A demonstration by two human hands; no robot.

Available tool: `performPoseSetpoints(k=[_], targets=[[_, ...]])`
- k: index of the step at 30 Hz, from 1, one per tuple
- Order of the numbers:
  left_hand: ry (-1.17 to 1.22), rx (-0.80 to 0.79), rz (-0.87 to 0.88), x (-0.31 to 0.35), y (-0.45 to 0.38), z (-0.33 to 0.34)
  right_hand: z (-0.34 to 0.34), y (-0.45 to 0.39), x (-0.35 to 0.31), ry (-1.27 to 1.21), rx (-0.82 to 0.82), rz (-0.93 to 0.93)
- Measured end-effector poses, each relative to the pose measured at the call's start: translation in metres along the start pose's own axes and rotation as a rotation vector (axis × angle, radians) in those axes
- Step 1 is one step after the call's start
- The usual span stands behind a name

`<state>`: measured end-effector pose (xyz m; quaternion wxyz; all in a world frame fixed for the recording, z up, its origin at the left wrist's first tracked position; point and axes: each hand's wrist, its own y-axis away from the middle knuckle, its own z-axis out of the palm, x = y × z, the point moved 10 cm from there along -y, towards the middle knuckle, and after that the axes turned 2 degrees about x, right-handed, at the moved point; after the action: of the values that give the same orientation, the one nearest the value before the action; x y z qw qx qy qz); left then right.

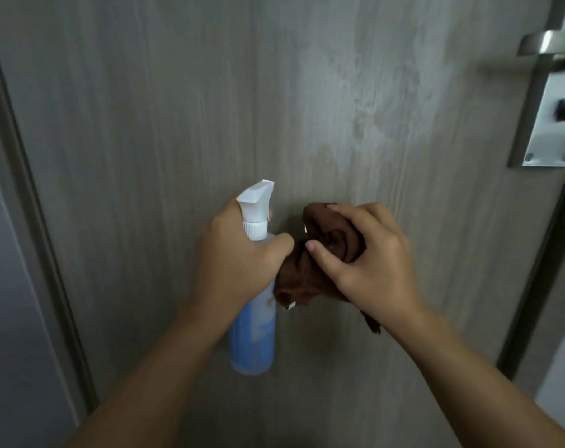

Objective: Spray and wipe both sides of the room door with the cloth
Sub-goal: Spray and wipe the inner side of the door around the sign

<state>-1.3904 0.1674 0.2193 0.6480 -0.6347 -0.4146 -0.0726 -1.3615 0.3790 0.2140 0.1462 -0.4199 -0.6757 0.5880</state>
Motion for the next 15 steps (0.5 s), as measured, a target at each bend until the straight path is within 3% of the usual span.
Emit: performPoseSetpoints(k=[8, 15], targets=[[0.009, -0.067, -0.139, 0.046, -0.057, 0.015, -0.024, -0.078, -0.012, 0.020, -0.037, 0.067], [-0.018, -0.064, -0.148, 0.134, -0.136, -0.006, -0.060, -0.176, -0.045, -0.009, -0.072, 0.136]])
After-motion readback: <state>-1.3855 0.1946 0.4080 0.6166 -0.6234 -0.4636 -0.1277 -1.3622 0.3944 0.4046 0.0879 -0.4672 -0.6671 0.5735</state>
